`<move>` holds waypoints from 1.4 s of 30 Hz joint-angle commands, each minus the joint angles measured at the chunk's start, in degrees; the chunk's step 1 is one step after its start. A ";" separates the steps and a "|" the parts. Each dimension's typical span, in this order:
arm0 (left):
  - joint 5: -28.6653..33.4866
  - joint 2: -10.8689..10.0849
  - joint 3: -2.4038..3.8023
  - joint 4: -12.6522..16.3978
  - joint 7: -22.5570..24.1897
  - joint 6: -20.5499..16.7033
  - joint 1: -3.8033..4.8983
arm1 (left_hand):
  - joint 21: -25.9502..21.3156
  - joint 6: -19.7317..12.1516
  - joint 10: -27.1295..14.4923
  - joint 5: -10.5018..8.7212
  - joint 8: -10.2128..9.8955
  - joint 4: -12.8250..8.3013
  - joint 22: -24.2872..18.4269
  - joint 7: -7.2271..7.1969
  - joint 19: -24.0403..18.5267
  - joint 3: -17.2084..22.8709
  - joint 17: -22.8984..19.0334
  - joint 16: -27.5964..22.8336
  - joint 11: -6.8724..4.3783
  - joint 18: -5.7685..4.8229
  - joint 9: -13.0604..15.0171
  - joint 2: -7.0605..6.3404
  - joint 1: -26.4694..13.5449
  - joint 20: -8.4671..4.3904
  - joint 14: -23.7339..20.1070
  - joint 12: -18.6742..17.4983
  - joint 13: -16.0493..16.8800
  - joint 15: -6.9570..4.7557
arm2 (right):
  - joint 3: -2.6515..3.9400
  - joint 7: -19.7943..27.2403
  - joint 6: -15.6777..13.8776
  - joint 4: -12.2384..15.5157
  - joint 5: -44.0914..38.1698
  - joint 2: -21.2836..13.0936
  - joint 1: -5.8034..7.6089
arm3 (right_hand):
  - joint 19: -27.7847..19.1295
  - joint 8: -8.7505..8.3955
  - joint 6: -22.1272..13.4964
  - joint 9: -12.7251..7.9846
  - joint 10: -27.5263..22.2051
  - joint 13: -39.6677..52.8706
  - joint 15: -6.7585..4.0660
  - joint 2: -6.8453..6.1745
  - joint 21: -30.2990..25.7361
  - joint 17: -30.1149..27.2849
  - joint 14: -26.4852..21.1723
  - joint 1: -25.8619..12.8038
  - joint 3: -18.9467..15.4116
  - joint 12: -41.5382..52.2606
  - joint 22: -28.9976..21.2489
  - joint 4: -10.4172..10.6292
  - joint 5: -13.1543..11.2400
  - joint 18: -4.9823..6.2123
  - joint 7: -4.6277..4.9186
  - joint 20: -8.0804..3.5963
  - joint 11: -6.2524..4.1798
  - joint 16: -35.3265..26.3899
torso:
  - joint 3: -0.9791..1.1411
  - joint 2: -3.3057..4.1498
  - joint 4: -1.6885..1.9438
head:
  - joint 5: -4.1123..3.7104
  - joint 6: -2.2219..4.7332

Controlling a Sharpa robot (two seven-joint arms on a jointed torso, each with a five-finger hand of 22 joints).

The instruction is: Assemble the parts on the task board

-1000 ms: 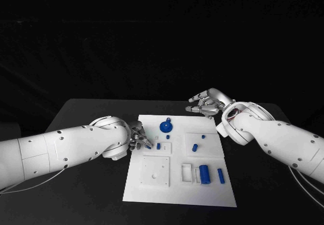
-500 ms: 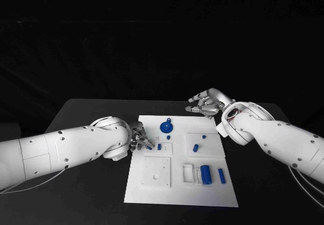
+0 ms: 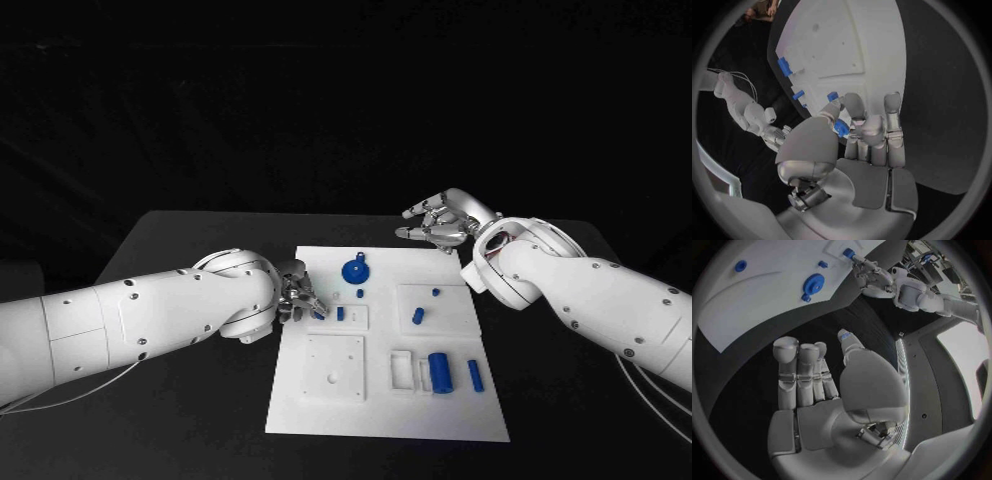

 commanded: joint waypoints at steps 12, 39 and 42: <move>-0.60 0.13 -0.25 0.02 -0.03 3.21 -0.43 | 0.25 8.05 1.15 1.40 0.27 -4.00 1.13 -5.20 -0.15 3.18 0.05 -0.05 -1.42 0.78 -0.07 0.84 1.18 0.51 0.98 0.04 -0.14 -0.66 | 0.03 0.59 0.48 0.00 -0.03 0.01 -0.12 | 0.33 -0.09 -0.21 0.02 -0.31 -0.13 -0.04 0.27 -0.40 -0.11 -0.56 -0.23 -0.01 -0.12 4.83 0.39 0.39 0.58 0.02 -0.05 -0.07 -0.24 | -0.03 0.00 -0.02 | -0.02 -0.14; -3.71 0.35 -0.16 -0.86 -1.20 6.42 -0.36 | 0.74 8.17 1.15 2.84 0.24 -4.60 1.12 -5.18 -0.33 3.75 0.18 0.15 -1.49 0.99 -0.24 1.01 1.14 0.67 1.05 0.05 -0.17 -0.59 | 0.03 0.59 0.50 0.01 0.02 -0.02 -0.20 | 0.33 -0.09 -0.18 0.02 -0.32 -0.12 -0.03 0.28 -0.46 -0.13 -0.57 -0.28 0.01 -0.10 4.82 0.51 0.47 0.59 0.03 -0.05 -0.07 -0.25 | 0.02 -0.01 0.01 | -0.15 -0.28; -3.71 0.43 -0.16 -0.88 -1.25 6.52 -0.35 | 0.79 8.15 1.16 2.84 0.26 -4.53 1.11 -5.19 -0.33 3.81 0.13 0.13 -1.49 1.00 -0.21 1.14 1.00 0.68 1.05 0.05 -0.19 -0.59 | 0.03 0.59 0.48 0.01 0.02 -0.04 -0.20 | 0.33 -0.09 -0.18 0.02 -0.32 -0.12 -0.03 0.28 -0.46 -0.13 -0.57 -0.28 0.01 -0.10 4.82 0.51 0.47 0.59 0.03 -0.05 -0.07 -0.25 | 0.02 0.00 0.01 | -0.16 -0.28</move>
